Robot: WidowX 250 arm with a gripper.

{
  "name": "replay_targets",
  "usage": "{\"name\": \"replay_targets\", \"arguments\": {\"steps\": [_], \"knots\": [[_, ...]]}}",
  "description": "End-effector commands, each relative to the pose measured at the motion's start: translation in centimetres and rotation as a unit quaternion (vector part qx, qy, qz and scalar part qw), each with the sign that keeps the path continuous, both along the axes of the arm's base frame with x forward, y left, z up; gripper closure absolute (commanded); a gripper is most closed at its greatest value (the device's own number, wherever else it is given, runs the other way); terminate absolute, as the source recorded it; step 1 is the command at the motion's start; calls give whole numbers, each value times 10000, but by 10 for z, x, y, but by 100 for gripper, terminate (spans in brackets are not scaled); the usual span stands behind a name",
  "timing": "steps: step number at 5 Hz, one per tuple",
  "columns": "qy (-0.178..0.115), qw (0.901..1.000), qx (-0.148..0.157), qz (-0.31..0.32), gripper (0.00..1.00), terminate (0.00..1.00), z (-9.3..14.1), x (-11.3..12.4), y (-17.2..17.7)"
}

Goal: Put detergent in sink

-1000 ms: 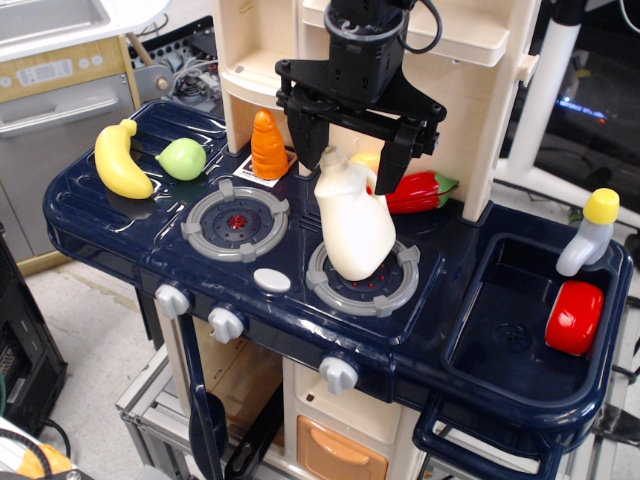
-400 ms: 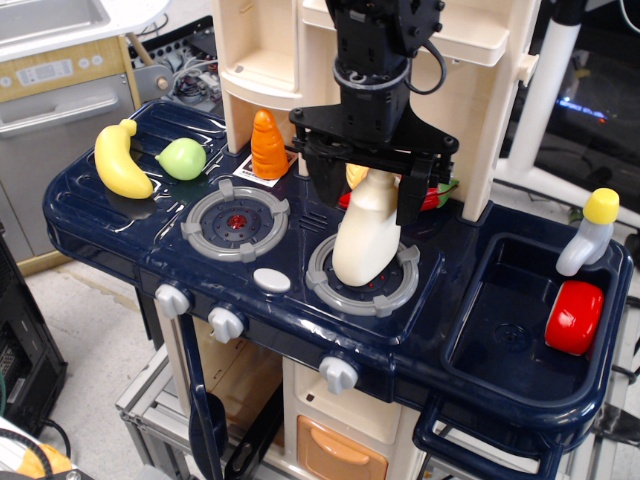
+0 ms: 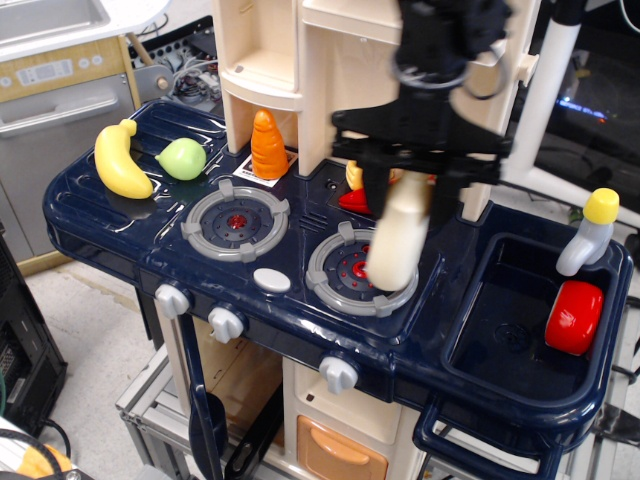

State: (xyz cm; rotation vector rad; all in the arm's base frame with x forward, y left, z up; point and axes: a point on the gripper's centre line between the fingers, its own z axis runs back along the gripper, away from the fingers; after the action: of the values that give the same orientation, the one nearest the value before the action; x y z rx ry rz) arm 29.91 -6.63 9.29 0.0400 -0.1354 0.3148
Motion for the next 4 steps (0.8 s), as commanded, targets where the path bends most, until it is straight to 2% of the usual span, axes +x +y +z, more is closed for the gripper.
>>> {"name": "replay_targets", "arguments": {"steps": [1, 2, 3, 4], "knots": [[-252, 9935, -162, 1098, 100, 0, 25, 22, -47], [-547, 9867, -353, 1487, 100, 0, 10, 16, -62], [-693, 9829, -463, 1641, 100, 0, -5, 12, -76], [-692, 9839, -591, 1538, 0, 0, -7, 7, -78]]}}
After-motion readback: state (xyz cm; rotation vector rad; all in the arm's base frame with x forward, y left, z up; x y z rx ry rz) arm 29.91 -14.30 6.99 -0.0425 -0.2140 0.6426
